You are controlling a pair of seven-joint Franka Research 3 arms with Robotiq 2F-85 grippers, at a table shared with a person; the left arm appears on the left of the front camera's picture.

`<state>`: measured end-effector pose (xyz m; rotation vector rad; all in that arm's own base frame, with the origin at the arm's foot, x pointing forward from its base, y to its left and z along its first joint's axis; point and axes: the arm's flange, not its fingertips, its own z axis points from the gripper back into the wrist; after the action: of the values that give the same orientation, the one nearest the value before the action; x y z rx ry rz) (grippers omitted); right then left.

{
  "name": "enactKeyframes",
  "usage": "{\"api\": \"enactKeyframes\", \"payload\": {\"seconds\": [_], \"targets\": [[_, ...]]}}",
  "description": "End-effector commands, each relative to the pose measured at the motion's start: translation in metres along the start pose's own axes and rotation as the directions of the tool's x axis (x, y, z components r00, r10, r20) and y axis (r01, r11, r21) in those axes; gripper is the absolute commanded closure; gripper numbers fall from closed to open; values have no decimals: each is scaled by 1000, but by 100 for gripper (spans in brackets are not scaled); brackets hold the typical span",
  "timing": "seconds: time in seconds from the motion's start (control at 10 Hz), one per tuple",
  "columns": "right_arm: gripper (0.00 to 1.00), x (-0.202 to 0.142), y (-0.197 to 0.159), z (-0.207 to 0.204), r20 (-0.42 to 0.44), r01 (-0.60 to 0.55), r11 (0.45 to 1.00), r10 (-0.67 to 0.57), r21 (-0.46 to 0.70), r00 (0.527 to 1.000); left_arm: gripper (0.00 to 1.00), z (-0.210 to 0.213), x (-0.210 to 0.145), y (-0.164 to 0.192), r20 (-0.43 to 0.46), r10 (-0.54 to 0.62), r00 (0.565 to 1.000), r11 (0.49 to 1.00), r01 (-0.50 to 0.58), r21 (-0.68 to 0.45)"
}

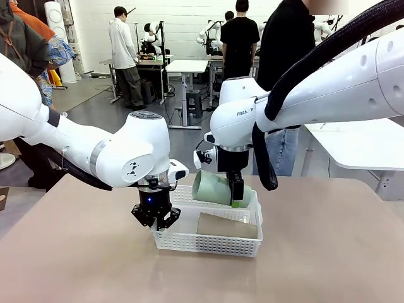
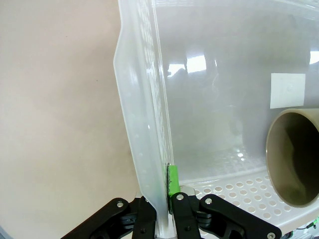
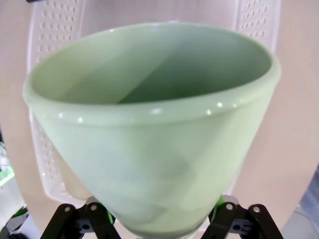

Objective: Clean and organize the cups into the basket.
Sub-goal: Pick up the Reusable plastic cup from the right side of the table and stack it inside the Organizing basket in the center of the table.

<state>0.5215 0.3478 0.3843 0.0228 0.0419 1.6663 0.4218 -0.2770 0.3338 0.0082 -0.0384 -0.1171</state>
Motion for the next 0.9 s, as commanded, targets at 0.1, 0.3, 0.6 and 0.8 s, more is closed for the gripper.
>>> {"api": "enactKeyframes", "payload": {"seconds": [0.1, 0.3, 0.6, 0.8], "targets": [[20, -9, -1, -13, 59, -9, 1000, 9, -2, 998, 100, -4, -4, -1, -4, 0, 1000, 1000, 0, 7], [20, -12, -7, -25, 57, -5, 1000, 4, 23, 998, 100, -4, -4, -1, -4, 0, 1000, 1000, 0, 7], [20, -15, -14, -37, 52, 15, 998, -18, 61, 998, 100, -4, -4, -1, -4, 0, 1000, 1000, 0, 7], [6, -15, -14, -38, 47, 11, 997, -14, 72, 999, 100, -4, -4, -1, -4, 0, 1000, 1000, 0, 7]]}}
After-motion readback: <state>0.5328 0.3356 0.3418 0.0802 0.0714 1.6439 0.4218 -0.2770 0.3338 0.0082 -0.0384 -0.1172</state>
